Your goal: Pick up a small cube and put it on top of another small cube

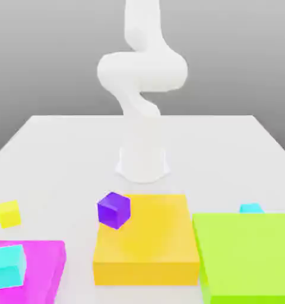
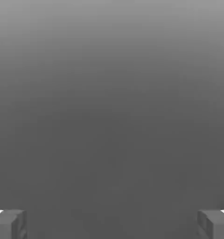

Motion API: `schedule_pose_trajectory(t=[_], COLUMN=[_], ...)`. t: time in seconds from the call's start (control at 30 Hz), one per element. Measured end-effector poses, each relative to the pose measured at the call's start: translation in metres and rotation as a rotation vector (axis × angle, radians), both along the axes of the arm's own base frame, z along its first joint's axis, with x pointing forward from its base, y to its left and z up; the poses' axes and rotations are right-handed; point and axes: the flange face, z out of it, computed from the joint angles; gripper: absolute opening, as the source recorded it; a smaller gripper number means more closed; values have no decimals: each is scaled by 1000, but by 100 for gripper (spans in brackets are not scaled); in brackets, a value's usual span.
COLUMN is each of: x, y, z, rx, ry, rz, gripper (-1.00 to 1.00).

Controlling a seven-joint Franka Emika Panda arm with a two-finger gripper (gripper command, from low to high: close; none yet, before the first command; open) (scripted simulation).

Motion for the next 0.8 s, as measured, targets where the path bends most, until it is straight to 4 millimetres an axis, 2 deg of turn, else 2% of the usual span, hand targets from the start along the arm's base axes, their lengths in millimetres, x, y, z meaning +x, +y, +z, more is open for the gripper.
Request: schedule_pose_trajectory(t=[0.07, 0.17, 0.27, 0.37, 0.5, 0.57, 0.6, 0.7, 0.77, 0.8], x=[22, 40, 44, 35, 2, -24, -43, -90, -118, -124], y=[-34, -85, -136, -185, -243, -268, -284, -307, -312, -313], z=[-39, -99, -160, -223, -306, -347, -367, -424, -460, -474], rx=[26, 67, 113, 162, 235, 275, 300, 363, 400, 408], ry=[62, 149, 231, 311, 414, 464, 487, 560, 607, 619], rz=[-83, -203, -326, -450, -616, -704, -763, -887, -952, -968], gripper=[0, 0, 0, 0, 0, 0, 0, 0, 0, 0])
